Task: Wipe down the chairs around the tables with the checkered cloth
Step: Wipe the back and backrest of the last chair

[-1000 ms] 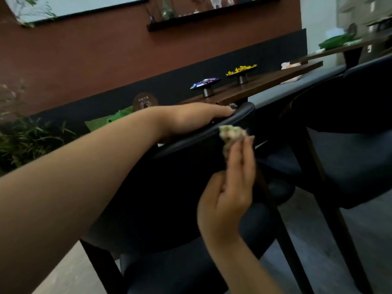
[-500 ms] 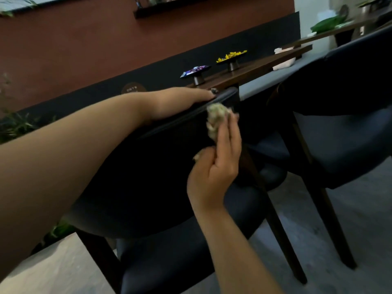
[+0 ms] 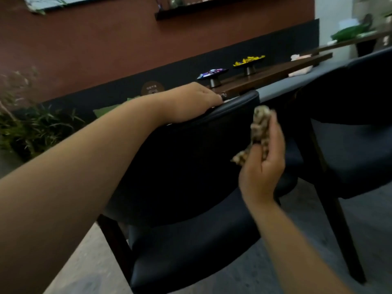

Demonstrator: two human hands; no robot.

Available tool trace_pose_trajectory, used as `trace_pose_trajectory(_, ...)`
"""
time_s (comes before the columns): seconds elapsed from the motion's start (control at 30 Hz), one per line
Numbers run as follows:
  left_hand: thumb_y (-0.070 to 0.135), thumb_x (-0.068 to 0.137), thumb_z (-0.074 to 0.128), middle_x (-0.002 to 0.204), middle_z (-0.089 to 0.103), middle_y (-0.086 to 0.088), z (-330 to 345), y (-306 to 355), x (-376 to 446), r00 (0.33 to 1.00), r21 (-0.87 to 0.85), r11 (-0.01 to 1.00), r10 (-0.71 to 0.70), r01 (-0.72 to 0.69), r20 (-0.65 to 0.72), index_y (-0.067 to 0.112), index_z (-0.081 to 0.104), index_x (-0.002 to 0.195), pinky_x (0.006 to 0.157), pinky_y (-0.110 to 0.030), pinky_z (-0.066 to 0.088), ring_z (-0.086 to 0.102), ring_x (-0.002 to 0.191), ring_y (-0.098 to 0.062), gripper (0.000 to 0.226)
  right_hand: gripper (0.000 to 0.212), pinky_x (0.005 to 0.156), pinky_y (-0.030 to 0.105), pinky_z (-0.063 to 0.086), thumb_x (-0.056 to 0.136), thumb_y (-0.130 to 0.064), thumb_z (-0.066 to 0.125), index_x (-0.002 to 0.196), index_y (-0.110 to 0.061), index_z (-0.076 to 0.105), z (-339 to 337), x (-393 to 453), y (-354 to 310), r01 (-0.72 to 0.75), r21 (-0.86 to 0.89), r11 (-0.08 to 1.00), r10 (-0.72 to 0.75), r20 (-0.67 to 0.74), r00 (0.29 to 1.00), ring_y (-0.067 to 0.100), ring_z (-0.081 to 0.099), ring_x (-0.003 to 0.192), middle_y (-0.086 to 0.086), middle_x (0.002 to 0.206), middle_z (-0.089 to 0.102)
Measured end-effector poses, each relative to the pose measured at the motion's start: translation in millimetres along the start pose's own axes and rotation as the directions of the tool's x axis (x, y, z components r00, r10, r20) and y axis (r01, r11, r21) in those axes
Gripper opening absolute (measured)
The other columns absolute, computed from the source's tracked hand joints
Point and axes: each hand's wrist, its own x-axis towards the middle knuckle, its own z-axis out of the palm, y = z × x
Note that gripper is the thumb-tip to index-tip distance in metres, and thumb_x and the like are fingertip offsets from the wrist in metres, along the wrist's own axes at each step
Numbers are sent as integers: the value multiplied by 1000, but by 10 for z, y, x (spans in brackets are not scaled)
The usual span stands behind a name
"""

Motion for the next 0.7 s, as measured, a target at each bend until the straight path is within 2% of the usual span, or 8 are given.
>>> trace_pose_trajectory(0.07, 34, 103, 40, 60, 60, 27, -74, -46, -226, 999, 30, 999, -42, 42, -8, 25, 69, 77, 51, 1, 34, 52, 54, 15, 40, 50, 113, 40, 33, 82, 18, 39, 132, 16, 42, 61, 265, -85, 263, 11, 965, -262, 86, 961, 32, 41, 133, 25, 139, 44)
trace_pose_trajectory(0.13, 43, 100, 42, 47, 55, 20, -127, -178, -513, 995, 27, 995, -90, 91, -41, 26, 67, 62, 41, -7, 32, 50, 42, 6, 49, 44, 112, 48, 33, 86, 17, 35, 129, 22, 40, 191, 420, -174, 429, 79, 900, -436, 230, 870, 43, 39, 132, 34, 136, 42)
trace_pose_trajectory(0.27, 47, 91, 43, 46, 54, 5, -15, -456, -1007, 921, 28, 997, -50, 66, -386, 23, 69, 65, 40, -19, 32, 47, 39, -5, 43, 40, 113, 58, 24, 96, 6, 29, 133, 21, 33, 162, 96, -75, 503, 57, 862, -499, 266, 825, 51, 27, 135, 28, 144, 30)
trace_pose_trajectory(0.4, 31, 96, 42, 56, 62, 0, 186, -535, -1189, 732, 168, 985, 87, 38, -676, 25, 73, 84, 44, -38, 44, 57, 49, -17, 34, 53, 114, 59, 17, 99, -3, 30, 150, 0, 14, -35, -540, 198, 595, 18, 803, -534, 464, 707, 39, 11, 144, 9, 157, 14)
trace_pose_trajectory(0.5, 23, 96, 41, 71, 69, -4, 309, -616, -1190, 590, 226, 972, 146, 64, -794, 15, 73, 90, 53, -44, 48, 64, 61, -22, 34, 47, 115, 55, 20, 95, 0, 35, 141, 6, 27, -148, -419, 247, 663, 96, 742, -596, 547, 588, 37, 16, 143, 21, 146, 29)
trace_pose_trajectory(0.6, 21, 96, 38, 106, 70, -4, 544, -719, -1234, 365, 238, 961, 173, 141, -915, 7, 68, 108, 80, -46, 50, 65, 96, -22, 35, 46, 114, 55, 22, 88, 8, 38, 133, 10, 36, -52, 103, 39, 724, 177, 667, -699, 485, 526, 39, 24, 139, 29, 137, 34)
trace_pose_trajectory(0.67, 29, 96, 33, 137, 51, -16, 746, -811, -1251, 224, 155, 953, 96, 260, -970, 2, 55, 128, 105, -50, 36, 46, 129, -31, 48, 43, 112, 58, 25, 90, 7, 35, 133, 10, 39, 92, 304, -67, 760, 202, 618, -752, 435, 495, 43, 29, 137, 30, 137, 35)
trace_pose_trajectory(0.7, 33, 96, 30, 148, 36, -21, 830, -844, -1255, 166, 32, 957, -17, 288, -986, 1, 45, 138, 114, -48, 25, 32, 140, -34, 54, 42, 111, 60, 26, 91, 6, 35, 132, 10, 40, 156, 326, -104, 777, 200, 597, -767, 425, 480, 46, 32, 134, 29, 137, 37)
